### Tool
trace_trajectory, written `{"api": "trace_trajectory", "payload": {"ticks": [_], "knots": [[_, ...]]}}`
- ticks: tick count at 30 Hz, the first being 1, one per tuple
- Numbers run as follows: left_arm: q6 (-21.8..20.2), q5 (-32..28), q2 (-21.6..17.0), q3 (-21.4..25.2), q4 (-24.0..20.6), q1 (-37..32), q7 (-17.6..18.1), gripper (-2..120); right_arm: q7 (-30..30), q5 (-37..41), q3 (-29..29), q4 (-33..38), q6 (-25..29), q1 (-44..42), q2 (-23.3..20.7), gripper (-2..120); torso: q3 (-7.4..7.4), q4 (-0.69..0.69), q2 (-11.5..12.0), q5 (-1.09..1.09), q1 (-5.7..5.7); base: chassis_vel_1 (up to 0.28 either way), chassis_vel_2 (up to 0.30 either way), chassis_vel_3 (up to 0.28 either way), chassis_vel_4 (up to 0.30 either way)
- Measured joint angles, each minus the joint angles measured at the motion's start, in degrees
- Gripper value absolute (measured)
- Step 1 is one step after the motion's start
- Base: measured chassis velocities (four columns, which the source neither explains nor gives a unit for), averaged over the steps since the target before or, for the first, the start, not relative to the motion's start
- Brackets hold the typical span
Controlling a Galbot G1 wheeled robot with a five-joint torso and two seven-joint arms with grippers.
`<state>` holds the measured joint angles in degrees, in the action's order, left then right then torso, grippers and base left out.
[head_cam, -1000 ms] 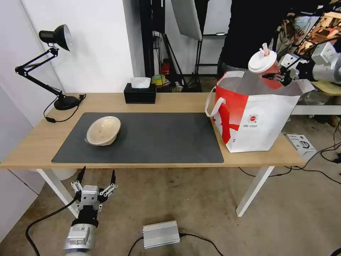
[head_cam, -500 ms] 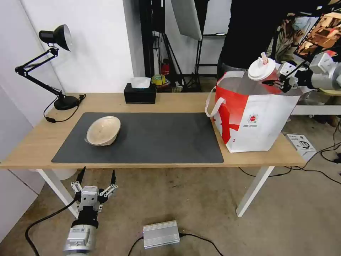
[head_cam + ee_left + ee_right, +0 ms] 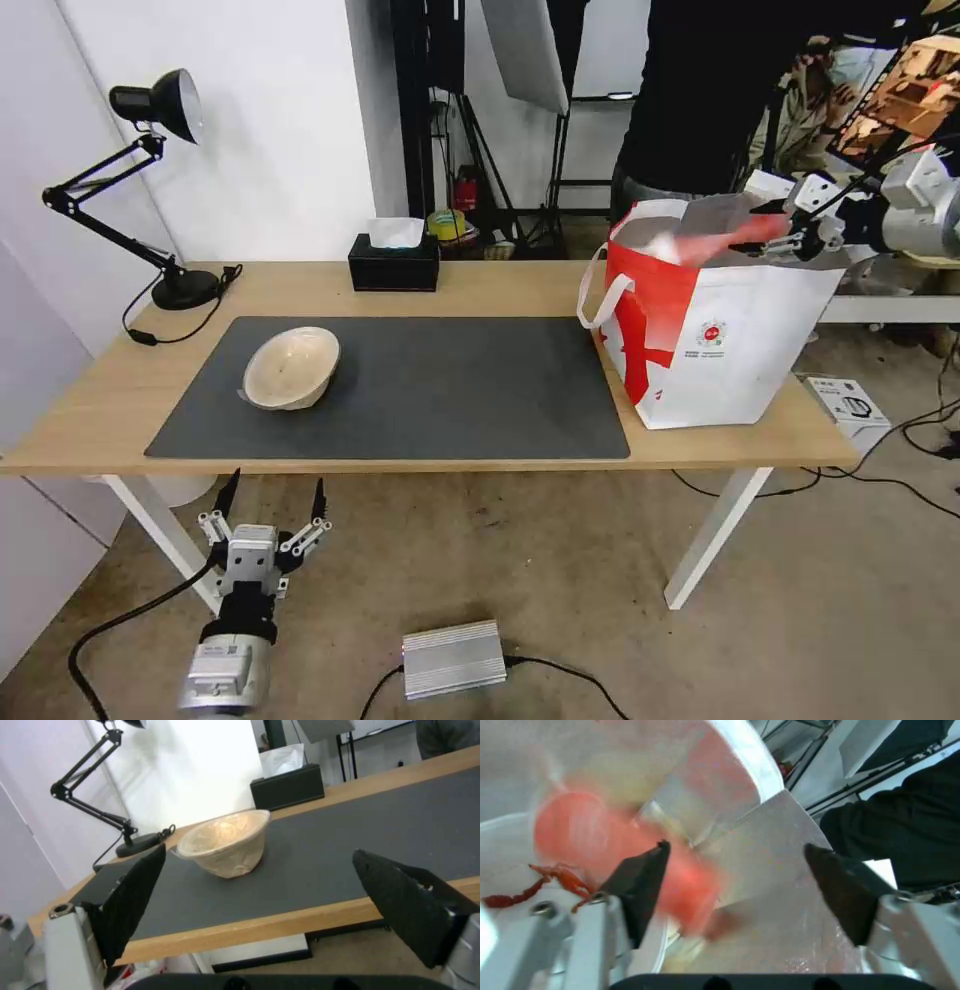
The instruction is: Pick up the trash from the table and place it into the takeout bag.
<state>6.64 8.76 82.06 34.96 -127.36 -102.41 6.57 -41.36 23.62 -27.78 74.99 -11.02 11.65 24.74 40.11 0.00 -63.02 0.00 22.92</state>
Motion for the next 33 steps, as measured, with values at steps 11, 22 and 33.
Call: {"api": "trace_trajectory", "payload": {"ticks": [11,22,33], "knots": [[0.0,0.0,0.0,0.1,0.0,0.1,0.0,100,0.3,1.1,0.2,0.0,0.0,-0.1,0.3,99,0.0,0.0,0.0,0.0,0.0,0.0,0.0,0.0,0.0],[-0.1,0.0,-0.2,0.1,0.1,0.2,0.0,100,3.9,6.8,2.0,2.4,-0.5,-0.4,0.2,99,0.0,0.0,0.0,0.0,0.0,0.0,0.0,0.0,0.0],[-0.1,0.0,-0.5,0.0,-0.1,0.1,0.0,100,23.4,20.3,2.3,11.9,-1.0,-0.4,0.5,100,0.0,0.0,0.0,-0.01,0.0,0.0,0.0,0.0,0.0]]}}
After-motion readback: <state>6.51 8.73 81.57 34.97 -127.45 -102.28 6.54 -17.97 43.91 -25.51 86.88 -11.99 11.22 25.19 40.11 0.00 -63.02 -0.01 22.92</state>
